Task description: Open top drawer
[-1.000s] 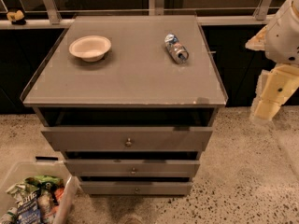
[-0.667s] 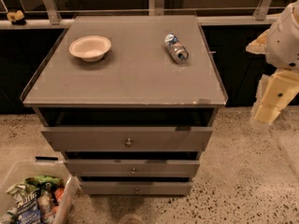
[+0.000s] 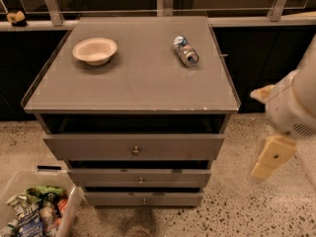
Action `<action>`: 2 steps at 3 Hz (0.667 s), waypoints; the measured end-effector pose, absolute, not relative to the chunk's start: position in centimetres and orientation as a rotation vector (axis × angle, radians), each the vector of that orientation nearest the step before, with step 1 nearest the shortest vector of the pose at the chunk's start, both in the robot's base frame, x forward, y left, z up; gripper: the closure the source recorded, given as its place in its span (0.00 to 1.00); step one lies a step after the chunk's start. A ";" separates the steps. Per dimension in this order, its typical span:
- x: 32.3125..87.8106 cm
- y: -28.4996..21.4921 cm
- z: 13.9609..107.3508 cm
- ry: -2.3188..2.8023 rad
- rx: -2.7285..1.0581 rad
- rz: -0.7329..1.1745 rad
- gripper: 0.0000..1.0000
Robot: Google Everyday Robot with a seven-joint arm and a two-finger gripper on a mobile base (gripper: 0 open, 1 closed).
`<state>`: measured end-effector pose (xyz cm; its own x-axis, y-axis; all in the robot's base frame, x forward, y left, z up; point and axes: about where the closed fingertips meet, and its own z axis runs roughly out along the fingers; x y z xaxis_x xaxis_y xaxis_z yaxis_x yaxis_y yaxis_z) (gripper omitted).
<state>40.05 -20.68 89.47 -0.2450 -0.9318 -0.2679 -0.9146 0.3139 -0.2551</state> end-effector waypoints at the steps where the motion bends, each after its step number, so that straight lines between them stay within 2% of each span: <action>1: 38.7 -18.9 82.1 2.285 -1.653 -0.016 0.00; 2: 36.6 -17.4 75.6 2.347 -1.732 0.096 0.00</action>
Offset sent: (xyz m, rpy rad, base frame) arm -0.0636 0.0498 -0.2132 -0.0041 0.3558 0.0593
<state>36.56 -17.36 75.61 -0.2795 -0.9355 -0.2163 -0.9500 0.3021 -0.0792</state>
